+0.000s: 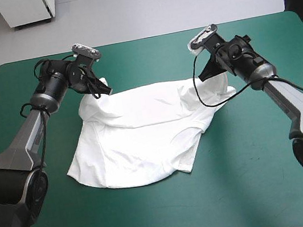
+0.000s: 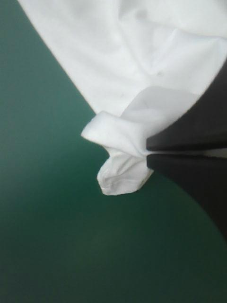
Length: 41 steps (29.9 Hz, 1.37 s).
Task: Fold the cloth
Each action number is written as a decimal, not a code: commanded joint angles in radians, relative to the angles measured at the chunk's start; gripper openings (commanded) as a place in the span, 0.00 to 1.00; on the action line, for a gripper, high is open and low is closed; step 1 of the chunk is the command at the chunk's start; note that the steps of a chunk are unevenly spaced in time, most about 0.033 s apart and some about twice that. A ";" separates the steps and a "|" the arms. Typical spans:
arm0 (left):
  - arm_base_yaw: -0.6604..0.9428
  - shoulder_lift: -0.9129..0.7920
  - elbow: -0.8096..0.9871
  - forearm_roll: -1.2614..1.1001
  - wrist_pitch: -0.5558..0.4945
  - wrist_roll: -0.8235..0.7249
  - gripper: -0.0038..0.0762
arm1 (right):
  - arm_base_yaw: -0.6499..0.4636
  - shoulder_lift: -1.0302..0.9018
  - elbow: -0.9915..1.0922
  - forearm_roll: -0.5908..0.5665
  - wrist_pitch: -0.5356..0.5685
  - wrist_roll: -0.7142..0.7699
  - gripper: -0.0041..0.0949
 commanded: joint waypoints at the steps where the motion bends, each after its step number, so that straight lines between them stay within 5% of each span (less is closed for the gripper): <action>1: -0.001 -0.030 -0.028 0.009 -0.115 -0.010 0.02 | -0.040 -0.009 -0.025 0.005 -0.090 0.004 0.02; 6: 0.019 -0.014 -0.028 0.005 -0.145 -0.013 0.02 | -0.063 0.015 -0.025 0.064 -0.067 -0.001 0.02; 11: 0.033 -0.014 -0.028 -0.004 -0.068 -0.013 0.04 | -0.065 0.015 -0.025 0.112 -0.041 -0.005 0.03; 17: 0.034 -0.018 -0.028 -0.031 -0.040 -0.006 0.36 | -0.080 0.013 -0.025 0.279 0.042 -0.153 0.10; 22: 0.034 -0.028 -0.028 -0.036 -0.008 -0.006 0.61 | -0.141 -0.008 -0.065 0.389 0.075 -0.225 0.35; 27: 0.034 -0.102 -0.028 -0.014 0.089 -0.002 0.62 | -0.209 -0.090 -0.102 0.465 0.092 -0.225 0.59; 36: 0.034 -0.318 -0.002 0.007 0.278 -0.010 0.62 | -0.244 -0.296 -0.100 0.514 0.150 -0.225 0.60; 41: 0.034 -0.465 0.135 0.007 0.300 -0.020 0.61 | -0.229 -0.418 -0.090 0.514 0.174 -0.222 0.60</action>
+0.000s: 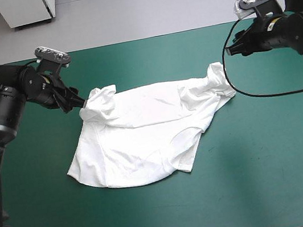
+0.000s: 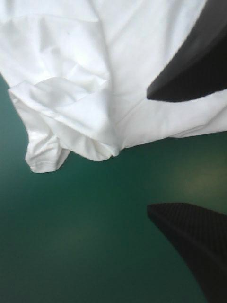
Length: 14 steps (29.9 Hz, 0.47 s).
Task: Fold the cloth
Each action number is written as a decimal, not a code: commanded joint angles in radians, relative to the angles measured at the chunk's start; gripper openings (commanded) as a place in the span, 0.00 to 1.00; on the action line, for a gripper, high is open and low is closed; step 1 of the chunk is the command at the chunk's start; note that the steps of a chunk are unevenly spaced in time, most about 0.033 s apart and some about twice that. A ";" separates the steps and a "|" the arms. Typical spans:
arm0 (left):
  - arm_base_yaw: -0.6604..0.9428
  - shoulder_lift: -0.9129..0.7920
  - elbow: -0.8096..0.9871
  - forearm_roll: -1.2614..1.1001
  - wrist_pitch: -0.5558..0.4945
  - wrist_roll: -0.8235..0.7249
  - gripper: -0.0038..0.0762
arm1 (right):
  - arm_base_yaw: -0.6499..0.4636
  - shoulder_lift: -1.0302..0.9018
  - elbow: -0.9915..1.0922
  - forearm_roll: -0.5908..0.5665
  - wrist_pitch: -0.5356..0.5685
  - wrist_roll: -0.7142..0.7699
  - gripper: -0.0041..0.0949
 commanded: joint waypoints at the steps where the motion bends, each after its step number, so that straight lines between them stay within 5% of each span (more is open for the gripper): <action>1: 0.000 -0.139 0.082 0.002 -0.013 -0.021 0.61 | 0.014 -0.128 -0.006 0.005 -0.034 -0.007 0.60; 14: 0.000 -0.257 0.568 0.095 -0.071 -0.076 0.61 | 0.092 -0.442 0.421 -0.009 -0.066 0.013 0.60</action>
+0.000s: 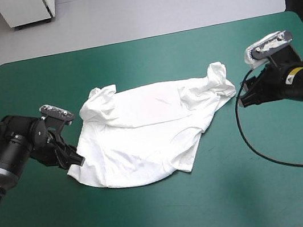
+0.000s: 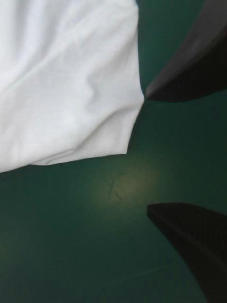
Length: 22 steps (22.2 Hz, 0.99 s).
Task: Fold the cloth
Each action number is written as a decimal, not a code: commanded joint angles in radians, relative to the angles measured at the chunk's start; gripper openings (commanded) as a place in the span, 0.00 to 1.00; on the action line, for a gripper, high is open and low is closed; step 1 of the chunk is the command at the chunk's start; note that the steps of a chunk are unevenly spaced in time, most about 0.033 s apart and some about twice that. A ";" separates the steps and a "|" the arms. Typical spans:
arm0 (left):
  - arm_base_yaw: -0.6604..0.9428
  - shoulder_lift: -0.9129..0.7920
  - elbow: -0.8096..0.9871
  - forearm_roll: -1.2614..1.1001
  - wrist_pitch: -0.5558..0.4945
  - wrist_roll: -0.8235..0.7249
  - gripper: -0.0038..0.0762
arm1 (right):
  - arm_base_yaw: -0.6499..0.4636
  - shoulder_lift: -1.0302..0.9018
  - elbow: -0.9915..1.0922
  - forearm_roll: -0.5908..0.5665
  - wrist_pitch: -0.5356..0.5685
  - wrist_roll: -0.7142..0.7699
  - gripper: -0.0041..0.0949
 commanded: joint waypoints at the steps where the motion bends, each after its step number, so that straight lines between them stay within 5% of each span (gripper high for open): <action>1: 0.000 -0.024 0.040 0.025 -0.069 -0.020 0.61 | 0.002 -0.058 0.042 -0.007 -0.072 0.010 0.60; 22: 0.101 0.297 0.083 -0.208 -0.188 0.087 0.60 | 0.004 -0.013 0.079 -0.077 -0.083 0.033 0.56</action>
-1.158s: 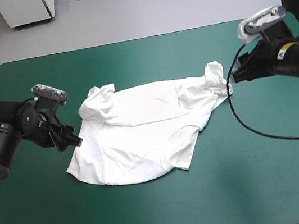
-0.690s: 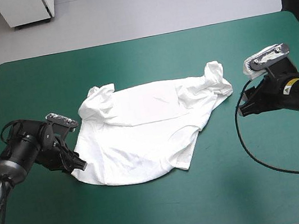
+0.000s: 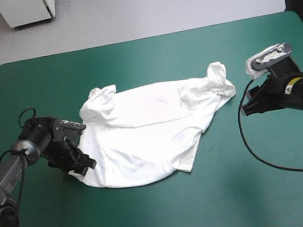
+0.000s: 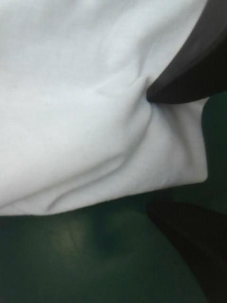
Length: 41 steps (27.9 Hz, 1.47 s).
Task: Fold the cloth
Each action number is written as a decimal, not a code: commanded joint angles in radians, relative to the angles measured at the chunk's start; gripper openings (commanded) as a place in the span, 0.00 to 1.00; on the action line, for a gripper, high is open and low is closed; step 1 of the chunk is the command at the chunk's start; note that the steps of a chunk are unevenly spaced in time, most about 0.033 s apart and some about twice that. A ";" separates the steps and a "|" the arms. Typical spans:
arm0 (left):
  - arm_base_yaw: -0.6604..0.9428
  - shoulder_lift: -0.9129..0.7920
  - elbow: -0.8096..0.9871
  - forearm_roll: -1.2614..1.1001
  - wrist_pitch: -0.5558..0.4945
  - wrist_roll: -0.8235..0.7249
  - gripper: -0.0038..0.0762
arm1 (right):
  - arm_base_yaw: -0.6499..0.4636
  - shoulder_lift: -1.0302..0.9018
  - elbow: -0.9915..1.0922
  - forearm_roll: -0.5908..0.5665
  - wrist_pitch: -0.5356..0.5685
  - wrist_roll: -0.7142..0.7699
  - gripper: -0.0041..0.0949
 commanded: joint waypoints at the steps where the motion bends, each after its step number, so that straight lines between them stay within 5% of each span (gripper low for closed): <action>1: 0.001 -0.005 -0.019 -0.062 -0.009 0.015 0.57 | 0.002 0.012 -0.022 -0.026 -0.066 0.004 0.56; 3: 0.001 0.004 -0.019 -0.069 -0.009 0.015 0.44 | 0.002 0.049 -0.022 -0.040 -0.073 0.004 0.56; 6: 0.001 0.004 -0.019 -0.104 -0.025 0.015 0.10 | 0.002 0.145 -0.022 -0.050 -0.113 0.004 0.56; 8: 0.001 0.004 -0.019 -0.107 -0.016 0.033 0.02 | 0.002 0.200 -0.022 -0.061 -0.130 0.004 0.56; 25: 0.001 0.001 -0.021 -0.198 0.003 0.098 0.02 | 0.002 0.599 -0.190 -0.081 -0.135 0.004 0.56; 41: 0.001 0.001 -0.021 -0.192 0.008 0.114 0.02 | -0.050 0.749 -0.272 -0.052 -0.168 0.002 0.56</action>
